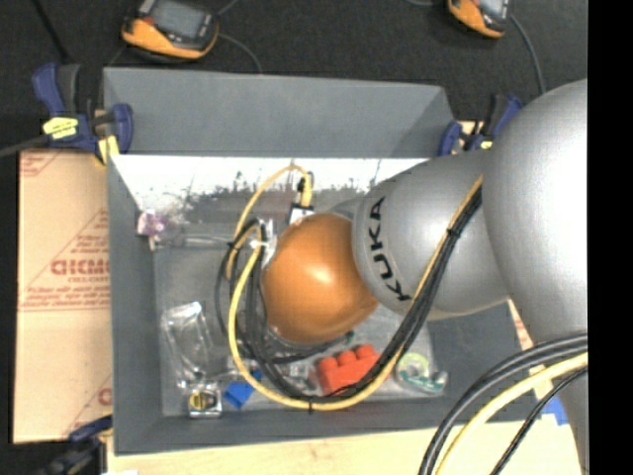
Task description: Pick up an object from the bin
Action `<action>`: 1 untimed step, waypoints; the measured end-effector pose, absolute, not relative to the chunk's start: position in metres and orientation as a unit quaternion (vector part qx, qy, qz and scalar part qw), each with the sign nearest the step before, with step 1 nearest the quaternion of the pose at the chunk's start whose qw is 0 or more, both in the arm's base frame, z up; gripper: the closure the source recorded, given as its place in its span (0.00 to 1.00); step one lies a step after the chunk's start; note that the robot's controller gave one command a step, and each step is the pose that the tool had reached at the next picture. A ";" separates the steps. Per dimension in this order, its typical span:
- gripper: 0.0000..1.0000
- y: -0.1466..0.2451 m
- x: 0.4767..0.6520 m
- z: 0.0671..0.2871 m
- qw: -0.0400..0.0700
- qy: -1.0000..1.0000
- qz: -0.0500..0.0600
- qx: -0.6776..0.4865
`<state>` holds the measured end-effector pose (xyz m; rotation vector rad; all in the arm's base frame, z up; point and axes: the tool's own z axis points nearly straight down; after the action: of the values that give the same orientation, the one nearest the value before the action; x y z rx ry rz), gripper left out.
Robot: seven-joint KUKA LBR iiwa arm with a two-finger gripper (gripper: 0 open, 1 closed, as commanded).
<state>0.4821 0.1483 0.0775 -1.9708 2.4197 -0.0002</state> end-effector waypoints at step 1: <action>0.00 0.160 0.505 0.078 0.010 0.770 -0.004 -0.638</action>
Offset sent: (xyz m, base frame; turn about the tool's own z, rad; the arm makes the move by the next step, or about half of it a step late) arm 0.0146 0.0116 -0.0075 -0.0217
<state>0.5047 0.1603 0.0781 -1.9912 2.4047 -0.0134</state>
